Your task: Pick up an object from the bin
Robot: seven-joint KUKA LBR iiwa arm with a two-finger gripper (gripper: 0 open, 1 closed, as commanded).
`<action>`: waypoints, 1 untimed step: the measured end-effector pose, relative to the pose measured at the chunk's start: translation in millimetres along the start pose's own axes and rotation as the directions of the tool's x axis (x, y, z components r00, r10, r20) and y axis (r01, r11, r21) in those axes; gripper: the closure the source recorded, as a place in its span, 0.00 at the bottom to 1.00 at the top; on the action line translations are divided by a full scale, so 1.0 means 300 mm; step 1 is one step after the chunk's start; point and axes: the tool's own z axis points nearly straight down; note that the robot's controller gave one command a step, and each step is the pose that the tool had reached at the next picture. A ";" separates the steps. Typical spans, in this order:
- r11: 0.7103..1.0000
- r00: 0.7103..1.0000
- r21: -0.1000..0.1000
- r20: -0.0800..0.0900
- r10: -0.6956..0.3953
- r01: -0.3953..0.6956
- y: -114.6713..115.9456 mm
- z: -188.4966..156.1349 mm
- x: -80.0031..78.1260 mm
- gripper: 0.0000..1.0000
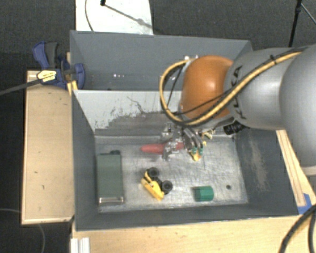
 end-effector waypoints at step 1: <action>1.000 1.000 0.000 0.003 -0.004 0.004 0.031 -0.130 -0.008 1.00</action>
Offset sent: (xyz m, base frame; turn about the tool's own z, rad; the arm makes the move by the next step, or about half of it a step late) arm -0.0054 -0.0009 0.1095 -0.0053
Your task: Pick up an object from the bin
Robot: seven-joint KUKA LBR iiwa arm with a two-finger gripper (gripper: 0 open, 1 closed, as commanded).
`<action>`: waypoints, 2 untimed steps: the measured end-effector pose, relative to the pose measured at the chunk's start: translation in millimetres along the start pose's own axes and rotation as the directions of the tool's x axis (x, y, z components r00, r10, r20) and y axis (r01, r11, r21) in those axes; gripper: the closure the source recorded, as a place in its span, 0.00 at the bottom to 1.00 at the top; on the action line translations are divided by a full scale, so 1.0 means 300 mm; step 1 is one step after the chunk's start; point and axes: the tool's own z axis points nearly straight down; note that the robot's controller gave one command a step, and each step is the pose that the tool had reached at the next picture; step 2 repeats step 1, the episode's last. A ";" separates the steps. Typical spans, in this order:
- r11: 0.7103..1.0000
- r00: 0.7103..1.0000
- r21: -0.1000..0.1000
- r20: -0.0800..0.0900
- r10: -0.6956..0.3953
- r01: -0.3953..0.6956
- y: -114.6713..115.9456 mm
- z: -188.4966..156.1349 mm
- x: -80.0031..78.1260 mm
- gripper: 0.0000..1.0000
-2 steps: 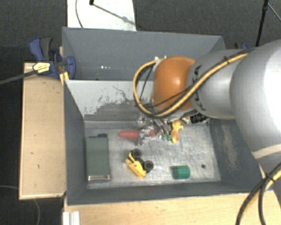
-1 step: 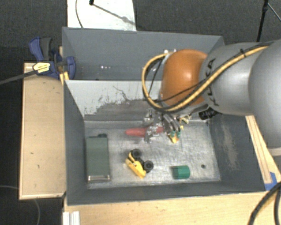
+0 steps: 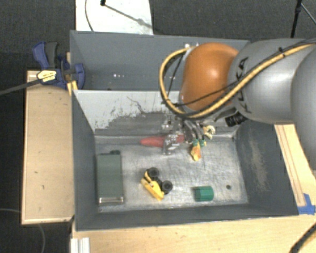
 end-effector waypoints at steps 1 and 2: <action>1.000 1.000 0.000 -0.004 0.000 0.000 -0.022 -0.197 0.021 1.00; 1.000 1.000 0.000 -0.004 0.000 0.000 -0.022 -0.197 0.021 1.00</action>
Offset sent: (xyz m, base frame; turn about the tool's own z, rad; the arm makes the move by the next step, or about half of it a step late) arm 0.0031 -0.0028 0.0679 -0.0087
